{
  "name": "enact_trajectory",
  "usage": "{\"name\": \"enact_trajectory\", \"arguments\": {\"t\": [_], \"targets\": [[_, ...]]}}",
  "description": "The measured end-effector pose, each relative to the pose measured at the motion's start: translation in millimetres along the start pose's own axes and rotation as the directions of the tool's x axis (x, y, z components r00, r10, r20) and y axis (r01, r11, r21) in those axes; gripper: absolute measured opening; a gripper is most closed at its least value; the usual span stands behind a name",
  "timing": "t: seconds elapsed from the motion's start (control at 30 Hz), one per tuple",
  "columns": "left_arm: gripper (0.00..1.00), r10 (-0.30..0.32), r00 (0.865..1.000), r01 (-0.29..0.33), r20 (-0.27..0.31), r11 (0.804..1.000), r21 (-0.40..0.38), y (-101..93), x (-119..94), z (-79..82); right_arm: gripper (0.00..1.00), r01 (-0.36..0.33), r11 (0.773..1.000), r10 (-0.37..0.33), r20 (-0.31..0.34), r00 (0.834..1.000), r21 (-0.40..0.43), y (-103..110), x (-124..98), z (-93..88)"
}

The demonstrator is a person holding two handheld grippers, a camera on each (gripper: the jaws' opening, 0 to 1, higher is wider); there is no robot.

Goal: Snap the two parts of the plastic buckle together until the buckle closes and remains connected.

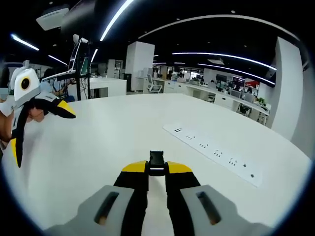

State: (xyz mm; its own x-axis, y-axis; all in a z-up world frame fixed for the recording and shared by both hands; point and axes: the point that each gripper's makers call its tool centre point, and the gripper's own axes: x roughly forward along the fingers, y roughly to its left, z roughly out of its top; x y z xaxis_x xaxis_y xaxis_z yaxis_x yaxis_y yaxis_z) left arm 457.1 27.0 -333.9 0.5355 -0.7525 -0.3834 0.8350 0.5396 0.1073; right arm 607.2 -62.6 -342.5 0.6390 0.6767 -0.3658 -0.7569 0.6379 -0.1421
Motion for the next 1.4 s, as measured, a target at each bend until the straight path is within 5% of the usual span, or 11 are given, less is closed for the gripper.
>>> {"name": "enact_trajectory", "arguments": {"t": [1.4], "targets": [[0.99, 0.001, 1.0, -0.002, -0.022, 0.999, -0.038, 0.2, -1, -3.1, 0.11, -0.024, 1.0, 0.025, -0.039, 0.999, 0.01, -2, 6, -17.1]]}}
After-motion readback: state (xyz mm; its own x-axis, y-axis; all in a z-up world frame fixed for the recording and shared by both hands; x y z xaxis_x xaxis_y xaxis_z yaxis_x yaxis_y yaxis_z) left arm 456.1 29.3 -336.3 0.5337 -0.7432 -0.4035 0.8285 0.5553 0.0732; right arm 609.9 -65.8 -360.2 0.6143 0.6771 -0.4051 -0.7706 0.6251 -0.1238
